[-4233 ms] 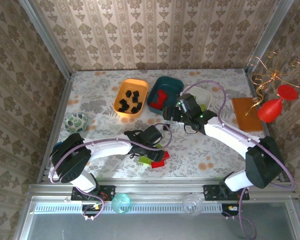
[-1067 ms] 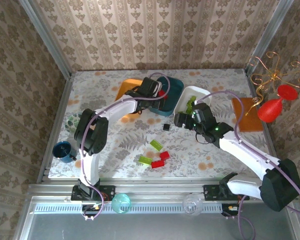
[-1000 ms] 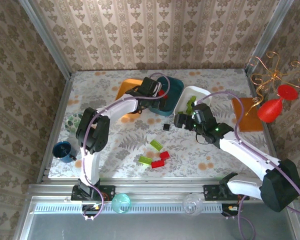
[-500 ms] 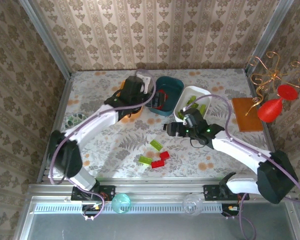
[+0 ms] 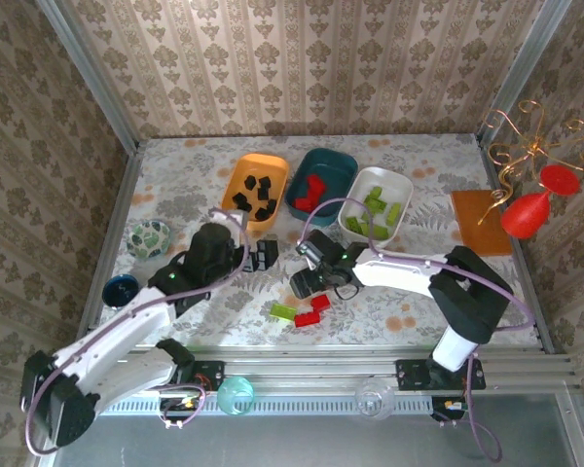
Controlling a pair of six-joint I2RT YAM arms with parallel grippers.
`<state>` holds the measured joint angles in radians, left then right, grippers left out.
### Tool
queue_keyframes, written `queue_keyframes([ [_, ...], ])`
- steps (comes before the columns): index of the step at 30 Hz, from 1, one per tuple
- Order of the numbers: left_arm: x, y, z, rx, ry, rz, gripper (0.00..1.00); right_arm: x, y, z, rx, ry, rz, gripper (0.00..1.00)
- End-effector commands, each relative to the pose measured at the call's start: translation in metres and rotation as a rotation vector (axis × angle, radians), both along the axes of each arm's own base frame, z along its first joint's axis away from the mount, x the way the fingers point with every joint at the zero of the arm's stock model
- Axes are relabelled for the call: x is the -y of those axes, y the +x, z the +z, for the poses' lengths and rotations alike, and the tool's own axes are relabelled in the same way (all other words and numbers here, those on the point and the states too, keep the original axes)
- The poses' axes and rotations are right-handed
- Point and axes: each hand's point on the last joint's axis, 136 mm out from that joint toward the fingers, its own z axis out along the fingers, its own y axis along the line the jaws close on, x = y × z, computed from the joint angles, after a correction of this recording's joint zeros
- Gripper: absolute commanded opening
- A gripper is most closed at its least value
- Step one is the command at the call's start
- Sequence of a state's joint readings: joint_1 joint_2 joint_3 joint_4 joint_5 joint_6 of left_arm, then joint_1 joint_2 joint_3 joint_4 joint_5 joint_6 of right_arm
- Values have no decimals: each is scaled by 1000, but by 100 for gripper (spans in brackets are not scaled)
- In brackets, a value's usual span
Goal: Sort the legos into containers by color
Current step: Pick up the lego from the bottom-center of the table.
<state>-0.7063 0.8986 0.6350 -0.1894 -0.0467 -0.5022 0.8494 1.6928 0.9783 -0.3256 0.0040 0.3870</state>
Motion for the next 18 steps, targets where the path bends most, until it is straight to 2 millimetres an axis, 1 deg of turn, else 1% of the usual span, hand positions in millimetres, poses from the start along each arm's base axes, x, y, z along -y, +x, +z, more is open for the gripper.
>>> queue_keyframes([
  [1,-17,-8,-16,-35,-9,70,100,1,0,-9,14,-102,36,80],
  [5,-25,-13,-25,-49,-1,91,100,-4,4,-16,26,-155,47,75],
  [8,-24,-13,-27,-57,3,90,100,-5,6,-21,38,-202,56,67],
  [12,-24,-12,-29,-63,4,90,100,-5,8,-27,59,-256,60,54],
  [16,-22,-12,-30,-65,6,87,100,-5,12,-27,78,-260,53,45],
  [18,-22,-11,-32,-69,7,85,100,-9,16,-21,100,-234,53,39],
])
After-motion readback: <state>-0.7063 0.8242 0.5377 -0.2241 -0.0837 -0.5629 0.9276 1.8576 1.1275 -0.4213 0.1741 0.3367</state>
